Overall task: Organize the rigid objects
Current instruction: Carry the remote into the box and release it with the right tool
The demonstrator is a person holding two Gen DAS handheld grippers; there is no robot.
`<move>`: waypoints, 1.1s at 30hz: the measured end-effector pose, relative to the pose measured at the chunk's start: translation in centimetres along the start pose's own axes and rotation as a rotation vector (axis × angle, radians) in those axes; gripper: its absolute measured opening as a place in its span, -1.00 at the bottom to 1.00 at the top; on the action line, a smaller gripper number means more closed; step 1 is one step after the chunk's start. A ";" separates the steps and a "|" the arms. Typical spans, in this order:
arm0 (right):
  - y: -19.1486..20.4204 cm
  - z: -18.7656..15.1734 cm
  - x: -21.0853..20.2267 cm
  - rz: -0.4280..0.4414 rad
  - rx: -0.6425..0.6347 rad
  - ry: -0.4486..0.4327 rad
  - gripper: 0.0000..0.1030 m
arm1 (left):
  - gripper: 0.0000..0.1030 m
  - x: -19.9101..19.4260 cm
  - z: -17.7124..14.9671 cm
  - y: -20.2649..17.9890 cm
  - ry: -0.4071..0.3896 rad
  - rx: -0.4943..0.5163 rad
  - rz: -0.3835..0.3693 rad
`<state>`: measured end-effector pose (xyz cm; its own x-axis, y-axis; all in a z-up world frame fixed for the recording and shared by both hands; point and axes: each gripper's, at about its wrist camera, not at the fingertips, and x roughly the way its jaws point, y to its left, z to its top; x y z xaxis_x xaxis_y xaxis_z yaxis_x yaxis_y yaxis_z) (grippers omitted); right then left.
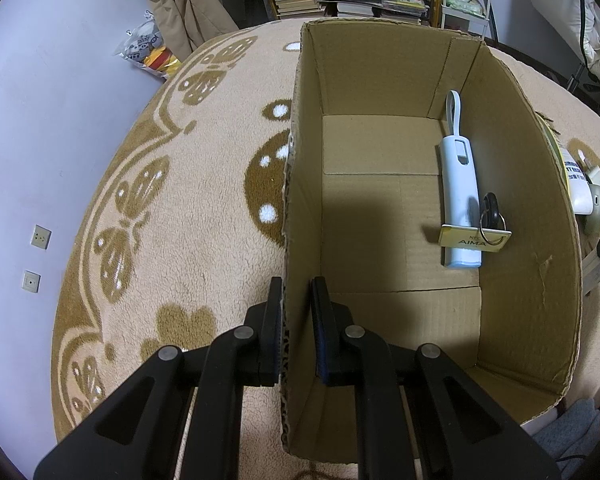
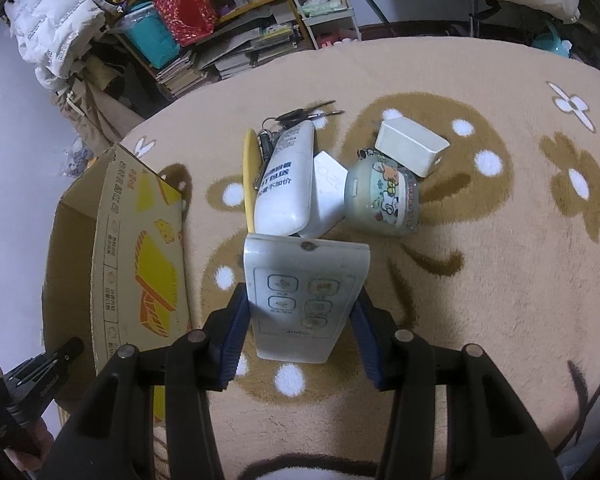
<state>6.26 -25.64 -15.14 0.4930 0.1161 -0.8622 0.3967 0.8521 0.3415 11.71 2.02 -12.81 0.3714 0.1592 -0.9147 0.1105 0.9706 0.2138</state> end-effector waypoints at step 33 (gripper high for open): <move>12.5 5.1 -6.9 0.202 -0.278 -0.170 0.02 | -0.75 -0.1 -0.1 -0.1 -0.001 0.013 0.014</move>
<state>11.77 -18.44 -2.97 0.6703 0.2295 -0.7057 0.0645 0.9293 0.3636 11.53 1.90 -12.79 0.3737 0.1730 -0.9113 0.1174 0.9657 0.2315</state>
